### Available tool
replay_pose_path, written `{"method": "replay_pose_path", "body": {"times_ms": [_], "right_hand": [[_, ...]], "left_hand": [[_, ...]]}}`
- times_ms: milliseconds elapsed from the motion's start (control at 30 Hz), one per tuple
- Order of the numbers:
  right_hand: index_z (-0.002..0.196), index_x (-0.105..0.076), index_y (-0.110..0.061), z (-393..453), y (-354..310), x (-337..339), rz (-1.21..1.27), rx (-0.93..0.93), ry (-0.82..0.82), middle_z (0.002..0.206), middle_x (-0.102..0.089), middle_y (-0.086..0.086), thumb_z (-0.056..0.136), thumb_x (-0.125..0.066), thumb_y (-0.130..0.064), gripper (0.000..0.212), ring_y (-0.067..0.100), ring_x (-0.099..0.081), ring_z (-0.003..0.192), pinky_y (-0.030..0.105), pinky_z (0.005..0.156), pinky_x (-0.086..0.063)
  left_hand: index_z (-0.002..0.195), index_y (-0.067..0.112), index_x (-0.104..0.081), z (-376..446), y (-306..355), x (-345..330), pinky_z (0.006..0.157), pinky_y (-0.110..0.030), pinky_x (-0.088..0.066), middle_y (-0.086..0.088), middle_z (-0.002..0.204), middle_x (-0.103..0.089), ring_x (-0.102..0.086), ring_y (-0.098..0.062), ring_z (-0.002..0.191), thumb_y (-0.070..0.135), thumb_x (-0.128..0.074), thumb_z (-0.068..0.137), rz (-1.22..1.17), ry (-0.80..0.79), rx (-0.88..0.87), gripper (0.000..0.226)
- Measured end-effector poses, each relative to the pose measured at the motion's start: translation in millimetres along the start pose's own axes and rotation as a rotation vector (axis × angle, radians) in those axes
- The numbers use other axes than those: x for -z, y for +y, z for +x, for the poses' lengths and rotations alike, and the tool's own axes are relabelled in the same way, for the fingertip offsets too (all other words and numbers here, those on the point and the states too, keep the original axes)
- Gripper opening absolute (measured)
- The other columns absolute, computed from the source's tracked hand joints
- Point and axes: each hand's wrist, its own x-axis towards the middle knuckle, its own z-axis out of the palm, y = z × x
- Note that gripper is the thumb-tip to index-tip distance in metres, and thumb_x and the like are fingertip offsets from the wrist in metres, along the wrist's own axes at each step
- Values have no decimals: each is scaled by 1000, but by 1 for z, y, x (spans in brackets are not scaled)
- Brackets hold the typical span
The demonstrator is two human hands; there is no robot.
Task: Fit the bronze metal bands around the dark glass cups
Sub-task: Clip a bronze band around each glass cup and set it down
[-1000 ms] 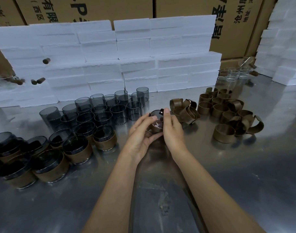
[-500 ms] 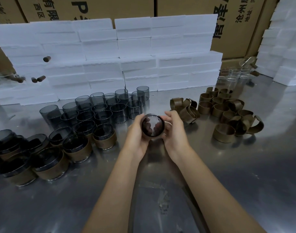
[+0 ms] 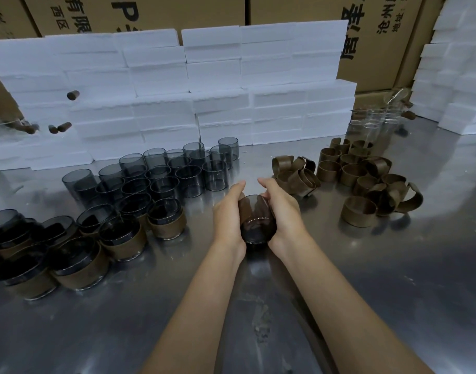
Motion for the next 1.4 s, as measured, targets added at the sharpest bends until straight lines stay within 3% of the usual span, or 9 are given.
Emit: {"method": "replay_pose_path", "body": {"times_ms": [267,533,700,800,867,967,1033,1167,1400], "right_hand": [[86,-62,-14,-6,-4,-1,-51,-5,0,69,-54,5,85,-78,-28,21,25,-60,70,35,65,-53],[82,-58,-17,-6,-8,2,-43,63,23,57,-49,-4,86,-79,-32,26,21,-52,65,29,59,-48],[62,-53,-19,0,-19,12,-64,250,206,60,-58,-1,96,-65,-44,44,15,-57,60,26,61,-48],[55,-55,-17,3,-27,22,-43,292,295,63,-61,0,101,-53,-46,55,20,-62,72,32,71,-49],[58,-62,-15,1,-30,25,39,265,220,74,-64,7,103,-49,-41,53,26,-62,84,40,84,-51],[99,-72,-5,-2,-29,25,159,191,8,107,-69,14,103,-43,-26,36,25,-62,105,42,103,-48],[117,-68,-5,-7,-27,23,153,113,-111,116,-65,13,101,-44,-21,34,24,-59,106,40,98,-46],[109,-68,-8,-12,-18,15,-66,52,-291,111,-68,13,99,-50,-24,26,30,-59,107,41,92,-41],[136,-65,-25,-14,-9,12,-337,141,-403,128,-72,1,93,-60,-54,52,18,-65,123,39,104,-50]], "left_hand": [[44,26,-42,-1,1,4,54,-25,-44,6,51,-35,-43,-13,46,37,-70,92,10,-58,-24,56],[42,23,-50,4,-1,2,52,-24,-43,7,50,-46,-50,-11,46,38,-74,87,142,-49,-86,53],[76,26,-72,-2,4,0,66,-25,-53,4,76,-70,-67,-12,74,48,-82,74,345,-231,-170,25],[106,20,-68,-9,1,-4,64,-35,-57,1,87,-74,-72,-20,79,49,-88,63,411,-374,-63,55],[119,15,-63,-10,0,-4,59,-33,-58,-5,88,-75,-75,-22,77,37,-90,73,348,-376,-46,58],[126,6,-60,-11,7,-3,65,-37,-61,-16,105,-71,-76,-25,84,30,-73,90,49,-319,36,46],[124,3,-63,-8,14,1,69,-39,-64,-22,110,-72,-76,-28,88,31,-58,101,-173,-326,94,37],[117,1,-63,-5,22,6,68,-38,-64,-25,104,-75,-77,-33,84,35,-44,108,-418,-294,137,40],[108,9,-67,-2,22,10,46,-22,-51,-2,73,-75,-68,-9,55,40,-40,110,-30,12,-113,41]]}}
